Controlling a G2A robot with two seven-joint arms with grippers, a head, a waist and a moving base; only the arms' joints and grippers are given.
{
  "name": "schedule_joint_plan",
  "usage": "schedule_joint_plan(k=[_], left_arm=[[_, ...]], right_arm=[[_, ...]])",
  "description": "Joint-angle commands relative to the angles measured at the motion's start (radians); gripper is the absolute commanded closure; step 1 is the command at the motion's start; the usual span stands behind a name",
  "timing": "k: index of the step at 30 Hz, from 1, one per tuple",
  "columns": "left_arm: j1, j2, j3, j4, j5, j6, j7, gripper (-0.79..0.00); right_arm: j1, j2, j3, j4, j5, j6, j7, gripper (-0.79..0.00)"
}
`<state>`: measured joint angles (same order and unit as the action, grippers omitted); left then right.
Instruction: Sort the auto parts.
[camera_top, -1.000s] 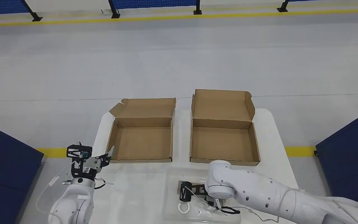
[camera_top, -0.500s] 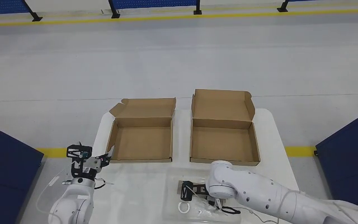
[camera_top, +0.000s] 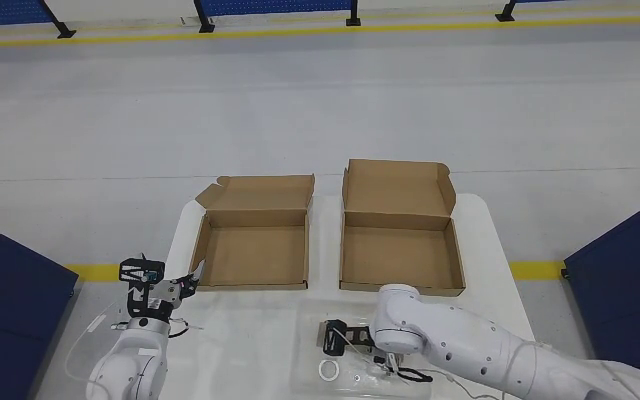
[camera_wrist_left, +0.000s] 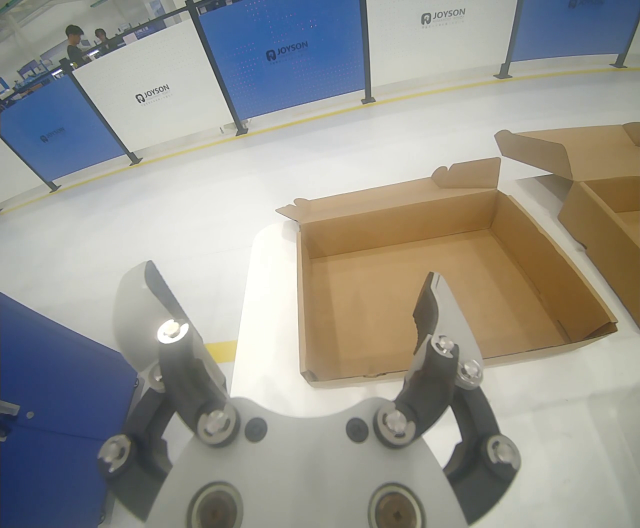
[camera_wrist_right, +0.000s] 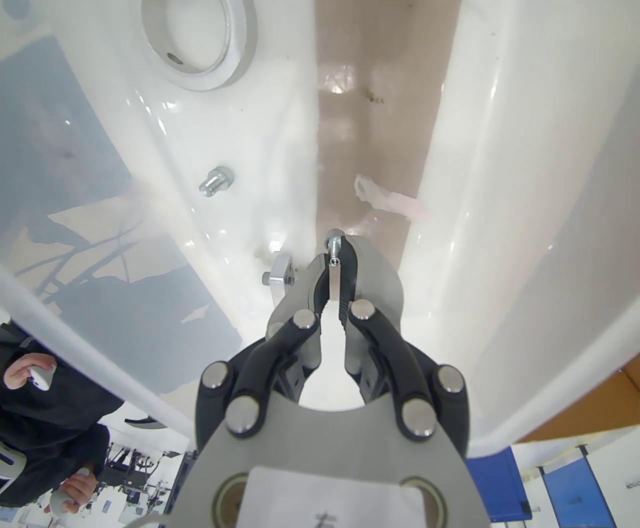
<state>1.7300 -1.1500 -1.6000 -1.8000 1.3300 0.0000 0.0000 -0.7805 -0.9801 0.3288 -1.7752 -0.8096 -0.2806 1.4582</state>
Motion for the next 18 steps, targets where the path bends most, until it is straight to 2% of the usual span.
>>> schedule_joint_plan(k=[1, 13, 16, 18], left_arm=[[0.0, 0.0, 0.0, 0.0, 0.0, 0.0, 0.0, -0.785], [0.0, 0.0, 0.0, 0.0, 0.0, 0.0, 0.0, -0.785], [0.0, 0.0, 0.0, 0.0, 0.0, 0.0, 0.0, -0.785], [0.0, 0.0, 0.0, 0.0, 0.0, 0.0, 0.0, -0.785]], right_arm=[[-0.008, 0.013, 0.019, -0.038, 0.002, -0.001, 0.027, 0.0], [-0.012, 0.02, 0.028, -0.055, 0.005, -0.004, 0.039, 0.0], [-0.027, 0.03, 0.077, -0.032, 0.059, 0.001, -0.049, 0.0], [-0.042, 0.053, 0.141, -0.022, 0.137, -0.03, -0.093, 0.0]])
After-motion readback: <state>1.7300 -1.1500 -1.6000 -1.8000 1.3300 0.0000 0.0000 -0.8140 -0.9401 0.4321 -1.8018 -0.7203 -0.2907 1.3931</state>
